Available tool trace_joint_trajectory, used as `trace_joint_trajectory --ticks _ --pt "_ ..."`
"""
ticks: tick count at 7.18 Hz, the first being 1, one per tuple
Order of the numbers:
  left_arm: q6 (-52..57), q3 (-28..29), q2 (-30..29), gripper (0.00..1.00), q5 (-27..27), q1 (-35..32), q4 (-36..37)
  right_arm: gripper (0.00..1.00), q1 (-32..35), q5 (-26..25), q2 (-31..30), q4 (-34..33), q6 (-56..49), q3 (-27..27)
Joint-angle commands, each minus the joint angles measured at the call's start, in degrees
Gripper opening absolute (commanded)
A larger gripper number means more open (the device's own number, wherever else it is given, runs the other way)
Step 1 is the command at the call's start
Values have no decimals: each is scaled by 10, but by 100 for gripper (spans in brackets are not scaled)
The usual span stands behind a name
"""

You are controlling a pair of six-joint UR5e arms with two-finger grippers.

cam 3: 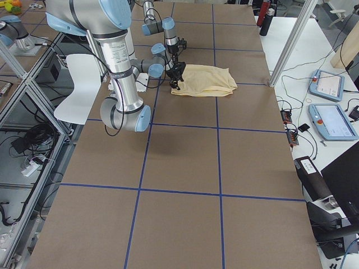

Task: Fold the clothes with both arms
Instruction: 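Move the right gripper to the bundle's near corner beside the left gripper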

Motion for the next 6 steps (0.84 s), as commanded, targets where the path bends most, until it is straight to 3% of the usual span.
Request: trace_joint_trajectory --ticks 1,2,3,4,6 --pt "-3 0 0 0 0 1 0 60 0 0 4 0 -3 -9" --pt "-3 0 0 0 0 1 0 46 0 0 13 -1 -4 -14" --pt "-3 0 0 0 0 1 0 10 0 0 21 -1 -5 -18" --pt "-3 0 0 0 0 1 0 0 0 0 22 -1 -3 -18" --pt "-3 0 0 0 0 1 0 0 0 0 20 -1 -3 -18"
